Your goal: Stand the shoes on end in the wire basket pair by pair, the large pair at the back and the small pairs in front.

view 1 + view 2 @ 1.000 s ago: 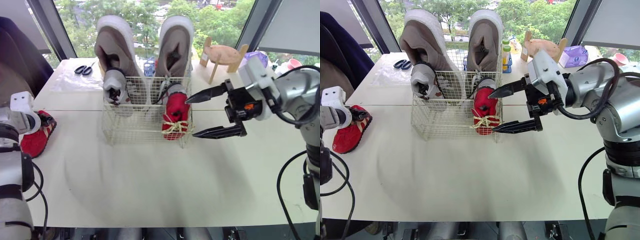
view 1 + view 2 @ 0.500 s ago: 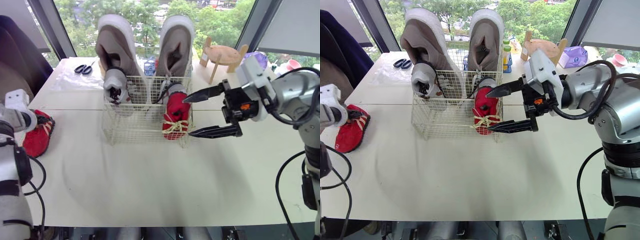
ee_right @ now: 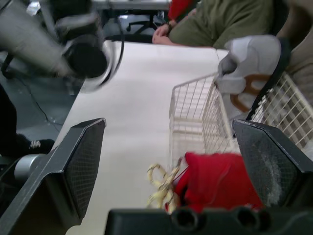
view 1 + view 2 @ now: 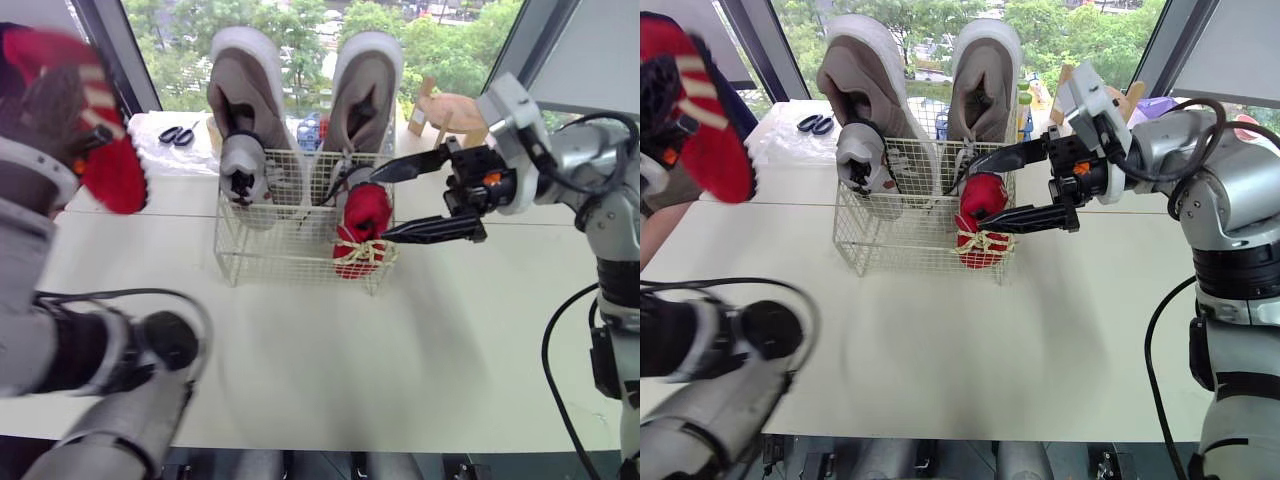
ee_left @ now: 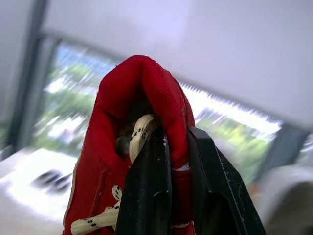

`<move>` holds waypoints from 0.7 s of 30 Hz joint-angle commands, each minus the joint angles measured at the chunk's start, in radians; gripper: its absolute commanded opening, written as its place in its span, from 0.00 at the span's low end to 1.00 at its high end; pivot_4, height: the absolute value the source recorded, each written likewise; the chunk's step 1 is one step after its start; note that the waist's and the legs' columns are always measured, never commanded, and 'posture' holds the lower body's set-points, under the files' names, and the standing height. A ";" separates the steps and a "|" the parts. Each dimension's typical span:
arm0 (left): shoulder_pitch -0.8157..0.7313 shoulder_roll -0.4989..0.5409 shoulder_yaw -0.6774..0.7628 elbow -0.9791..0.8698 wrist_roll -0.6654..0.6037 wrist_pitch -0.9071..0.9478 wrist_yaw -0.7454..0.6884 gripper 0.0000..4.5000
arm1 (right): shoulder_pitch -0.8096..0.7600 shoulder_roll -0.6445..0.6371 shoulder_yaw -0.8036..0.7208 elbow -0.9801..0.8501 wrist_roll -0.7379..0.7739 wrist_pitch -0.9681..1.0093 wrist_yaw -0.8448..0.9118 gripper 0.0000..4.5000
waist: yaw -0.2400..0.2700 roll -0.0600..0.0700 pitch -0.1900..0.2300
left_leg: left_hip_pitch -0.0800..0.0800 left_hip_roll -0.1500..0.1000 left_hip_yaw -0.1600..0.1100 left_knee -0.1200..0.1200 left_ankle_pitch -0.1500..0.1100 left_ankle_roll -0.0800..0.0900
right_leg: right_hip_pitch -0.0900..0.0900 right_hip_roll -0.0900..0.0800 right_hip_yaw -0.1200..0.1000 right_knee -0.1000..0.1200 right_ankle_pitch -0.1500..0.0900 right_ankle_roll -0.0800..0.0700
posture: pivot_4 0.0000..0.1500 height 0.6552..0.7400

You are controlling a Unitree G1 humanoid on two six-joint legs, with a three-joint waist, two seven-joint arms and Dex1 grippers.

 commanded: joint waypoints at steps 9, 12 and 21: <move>0.470 -0.086 -0.440 0.001 -0.127 -0.500 0.000 0.00 | -0.047 0.010 0.017 0.037 -0.057 0.007 0.045 1.00 | 0.010 0.001 0.000 | 0.002 0.001 0.002 0.001 0.000 0.001 | 0.001 0.002 0.003 0.000 0.000 -0.002 | 1.00 1.00; 0.524 -0.063 -0.549 0.055 -0.033 -0.629 -0.051 0.00 | -0.039 0.003 0.006 0.015 -0.048 0.034 0.030 1.00 | 0.010 0.001 -0.001 | 0.001 0.001 0.002 0.001 -0.001 0.002 | 0.001 0.002 0.003 0.000 -0.001 -0.003 | 1.00 1.00; 0.623 0.050 -0.838 0.316 0.304 -1.031 -0.231 0.00 | 0.006 -0.048 -0.042 -0.078 -0.023 0.121 -0.023 1.00 | 0.010 0.002 -0.001 | 0.002 0.001 0.003 0.001 -0.001 0.004 | 0.001 0.002 0.003 -0.001 -0.002 -0.005 | 1.00 1.00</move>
